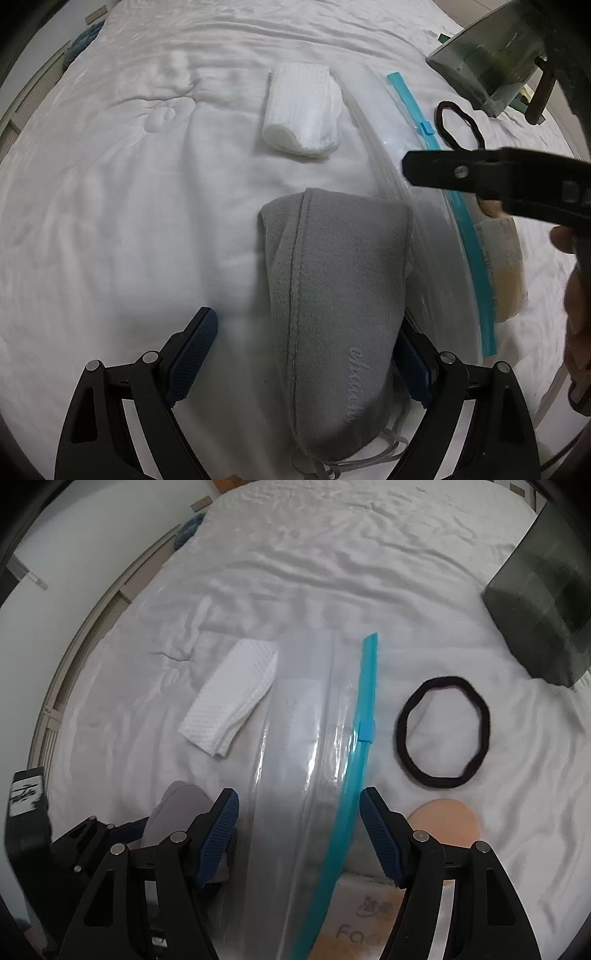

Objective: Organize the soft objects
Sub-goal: 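Grasp the clear zip bag edge with the right tool, then carry the grey cloth with the left tool while the right tool carries the zip bag to the tray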

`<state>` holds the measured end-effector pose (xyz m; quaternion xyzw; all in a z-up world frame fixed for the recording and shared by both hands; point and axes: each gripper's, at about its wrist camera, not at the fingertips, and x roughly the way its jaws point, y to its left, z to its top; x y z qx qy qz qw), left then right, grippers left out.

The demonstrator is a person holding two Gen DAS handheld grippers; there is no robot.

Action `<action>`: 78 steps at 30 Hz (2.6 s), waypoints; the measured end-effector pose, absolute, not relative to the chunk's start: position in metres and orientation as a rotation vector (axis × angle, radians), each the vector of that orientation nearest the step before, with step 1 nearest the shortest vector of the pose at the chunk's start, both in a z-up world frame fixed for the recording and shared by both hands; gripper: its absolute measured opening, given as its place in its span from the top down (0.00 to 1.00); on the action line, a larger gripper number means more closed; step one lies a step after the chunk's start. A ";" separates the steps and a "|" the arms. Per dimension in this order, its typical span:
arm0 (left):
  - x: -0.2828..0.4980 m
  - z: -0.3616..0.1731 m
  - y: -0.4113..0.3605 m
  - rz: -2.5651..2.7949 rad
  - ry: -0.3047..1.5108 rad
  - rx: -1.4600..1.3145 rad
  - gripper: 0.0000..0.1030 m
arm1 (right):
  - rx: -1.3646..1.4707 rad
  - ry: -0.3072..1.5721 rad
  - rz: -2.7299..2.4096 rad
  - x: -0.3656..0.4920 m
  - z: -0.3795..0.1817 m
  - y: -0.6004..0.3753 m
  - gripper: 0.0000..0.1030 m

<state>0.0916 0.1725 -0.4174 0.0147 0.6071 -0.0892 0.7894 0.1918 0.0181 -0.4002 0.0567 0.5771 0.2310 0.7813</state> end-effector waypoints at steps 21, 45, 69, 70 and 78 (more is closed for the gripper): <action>0.086 -0.416 0.157 -0.234 1.277 0.099 0.43 | 0.032 1.259 0.430 0.197 -0.429 0.058 0.53; 0.093 -0.399 0.131 -0.231 1.248 0.082 0.75 | 0.058 1.092 0.464 0.171 -0.395 0.015 0.92; 0.076 -0.340 0.142 -0.190 1.170 0.067 0.76 | 0.171 0.975 0.572 0.164 -0.335 -0.022 0.92; 0.077 -0.337 0.142 -0.185 1.168 0.066 0.76 | 0.170 0.971 0.576 0.163 -0.332 -0.022 0.92; 0.078 -0.305 0.138 -0.133 1.140 0.056 0.76 | 0.161 0.943 0.613 0.154 -0.300 -0.039 0.92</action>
